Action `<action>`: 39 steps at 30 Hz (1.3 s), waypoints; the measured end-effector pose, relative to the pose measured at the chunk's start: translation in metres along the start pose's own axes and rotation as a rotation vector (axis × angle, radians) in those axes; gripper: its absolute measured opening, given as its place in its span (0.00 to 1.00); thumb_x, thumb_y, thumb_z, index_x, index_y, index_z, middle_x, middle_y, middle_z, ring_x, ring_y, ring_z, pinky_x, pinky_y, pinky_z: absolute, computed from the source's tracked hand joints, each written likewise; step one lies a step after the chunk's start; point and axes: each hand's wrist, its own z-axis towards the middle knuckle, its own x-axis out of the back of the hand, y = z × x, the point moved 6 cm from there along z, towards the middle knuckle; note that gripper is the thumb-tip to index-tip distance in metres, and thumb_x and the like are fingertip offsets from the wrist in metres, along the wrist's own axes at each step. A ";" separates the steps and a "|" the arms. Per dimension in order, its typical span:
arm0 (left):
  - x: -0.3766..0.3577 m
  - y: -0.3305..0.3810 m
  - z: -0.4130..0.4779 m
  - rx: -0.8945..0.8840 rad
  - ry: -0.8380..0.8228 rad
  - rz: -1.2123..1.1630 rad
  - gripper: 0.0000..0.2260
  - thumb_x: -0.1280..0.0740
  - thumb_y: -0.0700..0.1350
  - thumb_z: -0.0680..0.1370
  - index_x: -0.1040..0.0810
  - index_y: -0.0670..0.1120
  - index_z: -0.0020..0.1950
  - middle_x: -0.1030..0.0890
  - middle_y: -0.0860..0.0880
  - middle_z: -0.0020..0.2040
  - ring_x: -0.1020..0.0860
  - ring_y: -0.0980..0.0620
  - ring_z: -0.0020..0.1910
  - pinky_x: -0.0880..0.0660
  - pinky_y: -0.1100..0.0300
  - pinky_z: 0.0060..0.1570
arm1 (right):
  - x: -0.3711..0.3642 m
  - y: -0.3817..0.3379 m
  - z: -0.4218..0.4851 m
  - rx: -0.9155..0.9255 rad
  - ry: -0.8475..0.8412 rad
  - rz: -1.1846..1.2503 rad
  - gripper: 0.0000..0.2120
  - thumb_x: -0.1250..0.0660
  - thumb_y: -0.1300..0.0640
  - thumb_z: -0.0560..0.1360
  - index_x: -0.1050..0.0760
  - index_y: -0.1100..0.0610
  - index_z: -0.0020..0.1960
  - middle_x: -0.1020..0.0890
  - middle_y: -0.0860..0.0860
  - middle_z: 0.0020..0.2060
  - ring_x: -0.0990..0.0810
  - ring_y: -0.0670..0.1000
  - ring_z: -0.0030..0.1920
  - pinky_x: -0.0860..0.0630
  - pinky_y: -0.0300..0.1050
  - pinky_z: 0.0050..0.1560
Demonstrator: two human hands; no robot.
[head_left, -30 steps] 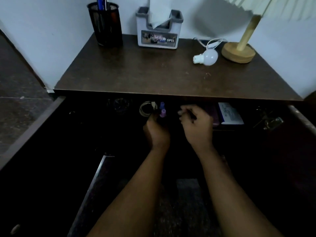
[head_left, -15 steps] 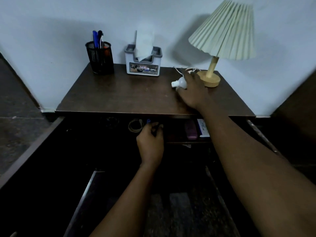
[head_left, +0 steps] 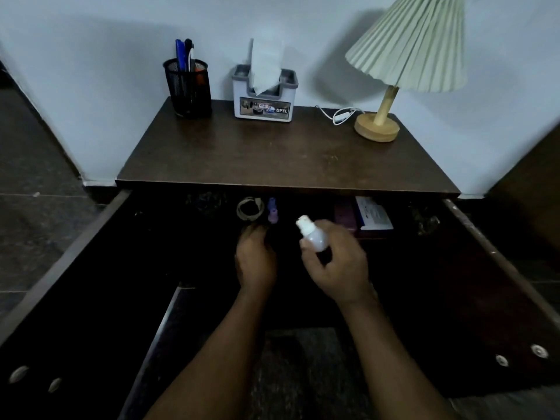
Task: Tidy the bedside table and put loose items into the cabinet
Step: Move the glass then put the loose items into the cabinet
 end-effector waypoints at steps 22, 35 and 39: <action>-0.027 -0.021 -0.018 -0.106 -0.286 0.471 0.28 0.38 0.46 0.78 0.32 0.48 0.80 0.29 0.47 0.78 0.34 0.45 0.79 0.42 0.43 0.79 | -0.120 0.058 0.059 -0.367 -0.580 -0.260 0.19 0.36 0.47 0.82 0.24 0.49 0.71 0.18 0.60 0.63 0.19 0.63 0.61 0.21 0.53 0.60; 0.025 0.047 -0.051 -0.158 -0.283 0.185 0.06 0.36 0.37 0.74 0.20 0.42 0.45 0.17 0.42 0.48 0.21 0.40 0.52 0.23 0.48 0.52 | 0.014 0.034 0.062 -0.190 -0.995 -0.404 0.13 0.37 0.43 0.81 0.25 0.52 0.50 0.18 0.55 0.51 0.19 0.57 0.50 0.22 0.51 0.48; 0.071 0.075 -0.040 -0.236 -0.248 0.347 0.08 0.37 0.44 0.77 0.24 0.46 0.38 0.18 0.45 0.39 0.20 0.41 0.41 0.25 0.49 0.39 | 0.062 0.013 0.072 -0.146 -0.969 -0.381 0.11 0.36 0.47 0.81 0.21 0.53 0.53 0.19 0.52 0.47 0.19 0.56 0.49 0.22 0.50 0.46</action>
